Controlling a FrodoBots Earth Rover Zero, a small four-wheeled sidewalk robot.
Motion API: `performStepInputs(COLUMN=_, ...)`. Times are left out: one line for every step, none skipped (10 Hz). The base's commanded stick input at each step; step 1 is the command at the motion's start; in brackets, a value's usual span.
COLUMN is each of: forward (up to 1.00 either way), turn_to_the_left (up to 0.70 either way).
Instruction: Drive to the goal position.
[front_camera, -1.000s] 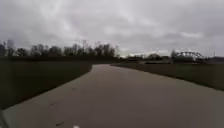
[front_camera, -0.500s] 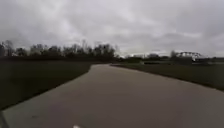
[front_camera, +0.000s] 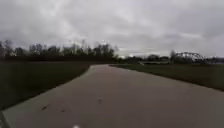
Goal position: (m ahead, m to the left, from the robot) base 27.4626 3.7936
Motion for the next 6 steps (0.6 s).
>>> performStepInputs(forward=1.0, turn_to_the_left=0.0)
performStepInputs(forward=1.0, turn_to_the_left=0.0)
performStepInputs(forward=1.0, turn_to_the_left=0.0)
performStepInputs(forward=1.0, turn_to_the_left=0.0)
performStepInputs(forward=1.0, turn_to_the_left=0.0)
performStepInputs(forward=1.0, turn_to_the_left=0.0)
